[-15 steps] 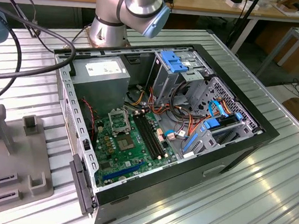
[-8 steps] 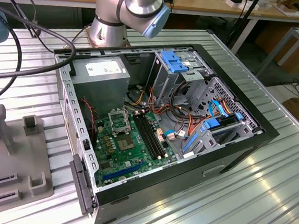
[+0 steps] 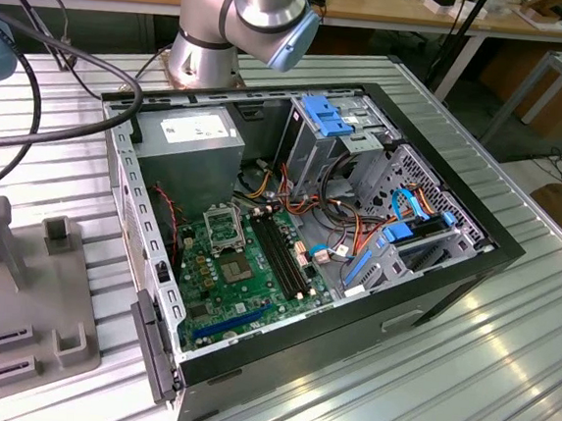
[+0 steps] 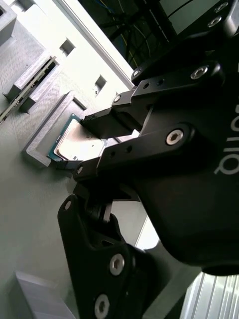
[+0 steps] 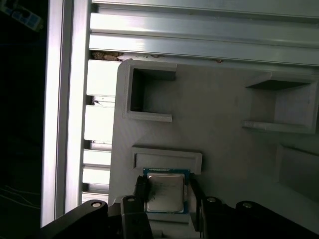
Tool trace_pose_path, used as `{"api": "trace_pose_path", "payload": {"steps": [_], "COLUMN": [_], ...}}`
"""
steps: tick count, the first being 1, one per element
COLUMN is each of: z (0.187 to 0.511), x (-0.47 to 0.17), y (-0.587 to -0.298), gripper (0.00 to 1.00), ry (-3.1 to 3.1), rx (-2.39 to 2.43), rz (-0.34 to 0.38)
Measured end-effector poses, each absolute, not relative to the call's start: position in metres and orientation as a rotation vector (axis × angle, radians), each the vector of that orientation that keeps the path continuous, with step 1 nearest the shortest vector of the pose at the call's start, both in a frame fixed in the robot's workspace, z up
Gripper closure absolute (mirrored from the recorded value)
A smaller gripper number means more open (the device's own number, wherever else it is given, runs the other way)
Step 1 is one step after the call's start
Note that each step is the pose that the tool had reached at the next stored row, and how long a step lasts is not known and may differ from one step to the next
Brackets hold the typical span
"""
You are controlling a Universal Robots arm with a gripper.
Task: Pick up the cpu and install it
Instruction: 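Pick up the cpu and move it towards the insertion slot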
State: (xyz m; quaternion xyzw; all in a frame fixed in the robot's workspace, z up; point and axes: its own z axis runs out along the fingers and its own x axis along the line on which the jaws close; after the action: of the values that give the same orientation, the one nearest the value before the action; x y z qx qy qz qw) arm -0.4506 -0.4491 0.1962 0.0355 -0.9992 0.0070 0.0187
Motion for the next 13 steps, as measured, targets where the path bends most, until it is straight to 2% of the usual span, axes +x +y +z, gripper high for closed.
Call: {"api": "trace_pose_path", "payload": {"steps": [10, 11, 12, 13], "z": [0.1962, 0.1962, 0.1962, 0.1962], "x": [-0.4506, -0.4506, -0.4506, -0.4506], "y": [-0.4491, -0.4491, -0.4491, -0.4491], "gripper": [0.55, 0.54, 0.48, 0.48], "ry": [-3.102, -3.102, -3.102, -3.102], "rx": [0.11, 0.11, 0.11, 0.11], "rz": [0.023, 0.024, 0.024, 0.024]}}
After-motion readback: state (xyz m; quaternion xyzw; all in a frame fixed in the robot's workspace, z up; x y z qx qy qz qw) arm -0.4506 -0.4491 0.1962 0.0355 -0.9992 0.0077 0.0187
